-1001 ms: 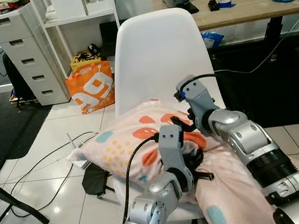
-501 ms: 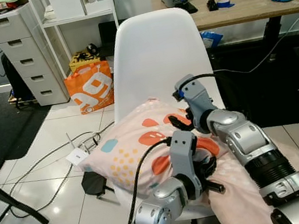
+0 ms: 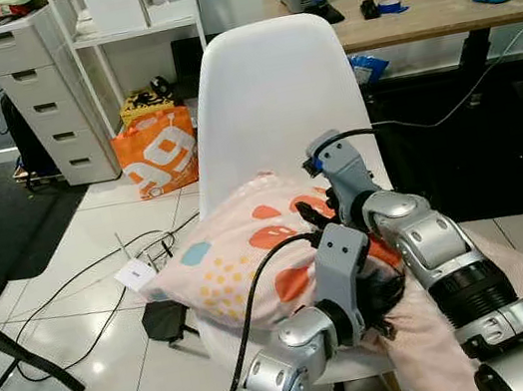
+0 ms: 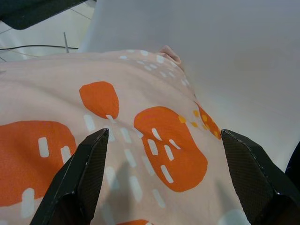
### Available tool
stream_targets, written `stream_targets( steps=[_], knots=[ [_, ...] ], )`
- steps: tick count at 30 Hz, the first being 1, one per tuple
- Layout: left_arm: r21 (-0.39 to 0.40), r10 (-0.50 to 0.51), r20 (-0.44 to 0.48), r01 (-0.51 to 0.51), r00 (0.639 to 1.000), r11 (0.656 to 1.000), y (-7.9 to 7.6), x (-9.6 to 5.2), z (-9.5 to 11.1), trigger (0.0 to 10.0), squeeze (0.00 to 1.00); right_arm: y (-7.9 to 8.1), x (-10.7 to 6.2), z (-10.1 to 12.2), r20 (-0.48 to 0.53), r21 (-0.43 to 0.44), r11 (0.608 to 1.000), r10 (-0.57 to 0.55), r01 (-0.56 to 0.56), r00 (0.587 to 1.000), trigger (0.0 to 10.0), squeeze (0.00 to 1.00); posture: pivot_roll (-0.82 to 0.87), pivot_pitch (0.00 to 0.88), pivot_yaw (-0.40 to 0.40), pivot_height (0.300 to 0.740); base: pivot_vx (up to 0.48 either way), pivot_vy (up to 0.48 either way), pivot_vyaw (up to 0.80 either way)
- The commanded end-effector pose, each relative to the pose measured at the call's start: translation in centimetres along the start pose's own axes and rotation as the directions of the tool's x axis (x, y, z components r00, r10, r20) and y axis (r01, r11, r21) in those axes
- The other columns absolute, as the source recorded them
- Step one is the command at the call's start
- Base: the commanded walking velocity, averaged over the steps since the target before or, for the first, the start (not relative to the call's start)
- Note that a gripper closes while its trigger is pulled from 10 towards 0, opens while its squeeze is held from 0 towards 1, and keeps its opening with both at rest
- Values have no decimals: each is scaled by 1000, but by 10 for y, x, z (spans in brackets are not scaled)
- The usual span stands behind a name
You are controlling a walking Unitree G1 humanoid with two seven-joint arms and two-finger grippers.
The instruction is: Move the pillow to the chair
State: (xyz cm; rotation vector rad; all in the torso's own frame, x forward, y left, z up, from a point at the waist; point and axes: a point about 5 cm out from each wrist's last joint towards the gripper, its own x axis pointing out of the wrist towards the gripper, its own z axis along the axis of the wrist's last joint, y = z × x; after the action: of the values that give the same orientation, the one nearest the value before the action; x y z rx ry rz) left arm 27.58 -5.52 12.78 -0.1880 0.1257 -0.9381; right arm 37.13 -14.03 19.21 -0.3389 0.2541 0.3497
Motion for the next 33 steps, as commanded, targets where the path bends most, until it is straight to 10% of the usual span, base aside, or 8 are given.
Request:
stream_targets(
  steps=[1,10,12,18,26,27,33],
  knots=[
    [35,-123,156,119,980,992,-42,26,44,10000,1000,1,1,2,9,-10,1000,1,-1,1000,10000,0,-286,71,70,565,0,0,0],
    [374,-1,206,-78,979,924,-12,19,62,10000,1000,1,1,4,19,-18,1000,-13,13,1000,10000,0,-284,75,68,565,0,0,0],
    [456,103,221,-196,970,868,15,11,69,10000,1000,-1,0,4,21,-24,1000,-19,20,1000,10000,0,-285,72,67,565,0,0,0],
    [542,273,244,-364,931,757,64,-10,77,10000,1000,-4,0,4,23,-32,999,-30,31,999,10000,0,-283,68,67,565,0,0,0],
    [595,371,229,-431,900,678,92,-29,71,10000,1000,-4,0,4,29,-33,999,-31,32,999,10000,0,-286,65,67,565,0,0,0],
    [604,388,223,-439,894,665,96,-31,70,10000,0,-4,0,4,30,-33,999,-31,32,999,10000,0,-286,65,67,565,0,0,0],
    [700,446,133,-402,885,590,116,-48,59,10000,0,-4,-1,5,59,3,1000,-15,15,998,10000,0,-288,77,70,565,0,0,0]
  ],
)
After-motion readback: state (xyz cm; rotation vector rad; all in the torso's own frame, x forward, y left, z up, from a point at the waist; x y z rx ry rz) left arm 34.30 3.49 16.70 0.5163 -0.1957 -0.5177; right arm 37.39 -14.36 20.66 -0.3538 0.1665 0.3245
